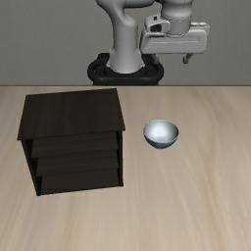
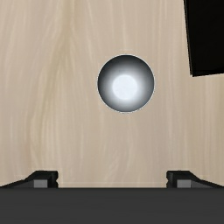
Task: Pick up the porcelain bowl on the table and place it on the wooden shelf
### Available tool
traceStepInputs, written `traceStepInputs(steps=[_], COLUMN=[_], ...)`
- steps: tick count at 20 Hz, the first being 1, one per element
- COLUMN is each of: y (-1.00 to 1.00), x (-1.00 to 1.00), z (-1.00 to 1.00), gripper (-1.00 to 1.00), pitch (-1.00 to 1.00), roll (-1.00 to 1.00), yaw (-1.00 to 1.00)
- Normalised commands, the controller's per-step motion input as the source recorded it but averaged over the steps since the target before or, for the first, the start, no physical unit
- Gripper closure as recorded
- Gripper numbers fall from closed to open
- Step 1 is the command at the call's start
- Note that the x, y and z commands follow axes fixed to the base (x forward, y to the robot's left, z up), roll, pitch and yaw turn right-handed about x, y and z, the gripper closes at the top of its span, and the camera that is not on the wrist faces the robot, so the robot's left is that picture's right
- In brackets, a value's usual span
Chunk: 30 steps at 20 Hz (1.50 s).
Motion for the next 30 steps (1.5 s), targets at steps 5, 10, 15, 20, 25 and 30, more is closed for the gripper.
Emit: traceStepInputs(steps=[5,10,15,20,25,30], y=[0.4,0.0,0.0,0.0,0.0,0.0], x=[0.6,1.0,0.0,0.0,0.0,0.0], z=[0.0,0.0,-1.0,-1.0,-1.0,-0.6], gripper=[-1.0,-1.0,-1.0,-1.0,-1.0,1.0], pitch=[0.0,0.0,0.0,0.0,0.0,0.0], roll=[0.0,0.0,0.0,0.0,0.0,0.0], yaw=[0.0,0.0,0.0,0.0,0.0,0.0])
